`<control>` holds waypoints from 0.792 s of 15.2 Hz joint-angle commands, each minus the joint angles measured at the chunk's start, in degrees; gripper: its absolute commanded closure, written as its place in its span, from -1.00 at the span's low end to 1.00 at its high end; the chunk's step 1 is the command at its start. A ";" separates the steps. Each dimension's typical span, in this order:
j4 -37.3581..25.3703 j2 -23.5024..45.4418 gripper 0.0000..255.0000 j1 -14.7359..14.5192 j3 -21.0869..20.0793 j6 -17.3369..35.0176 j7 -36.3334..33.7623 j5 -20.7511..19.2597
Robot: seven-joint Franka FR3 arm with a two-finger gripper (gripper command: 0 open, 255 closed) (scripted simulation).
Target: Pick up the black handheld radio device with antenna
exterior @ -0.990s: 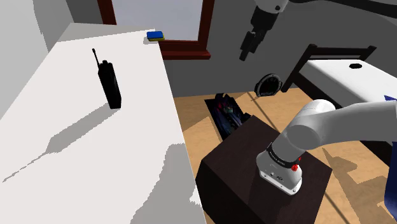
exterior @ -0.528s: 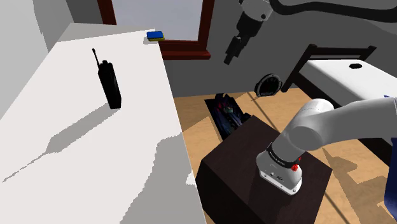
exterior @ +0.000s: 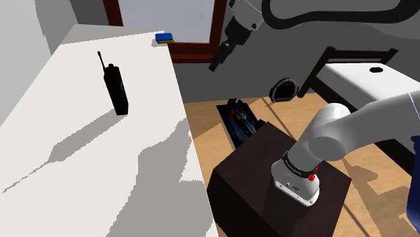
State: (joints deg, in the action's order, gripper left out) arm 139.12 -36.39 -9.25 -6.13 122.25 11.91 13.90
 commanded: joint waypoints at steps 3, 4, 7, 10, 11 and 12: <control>-0.61 4.51 -1.00 -3.49 -0.38 8.82 3.55 4.31; -0.92 5.64 -1.00 -4.44 -0.51 10.84 4.45 5.43; -2.23 9.12 -1.00 -7.44 -0.81 16.65 7.47 8.93; -4.07 12.68 -1.00 -10.62 -0.92 21.99 11.04 12.70; -4.80 13.88 -1.00 -11.75 -0.89 23.66 12.35 14.02; -5.58 15.07 -1.00 -12.87 -0.87 25.27 13.76 15.42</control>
State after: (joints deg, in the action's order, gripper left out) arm 133.66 -21.81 -20.88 -6.75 145.72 24.55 27.85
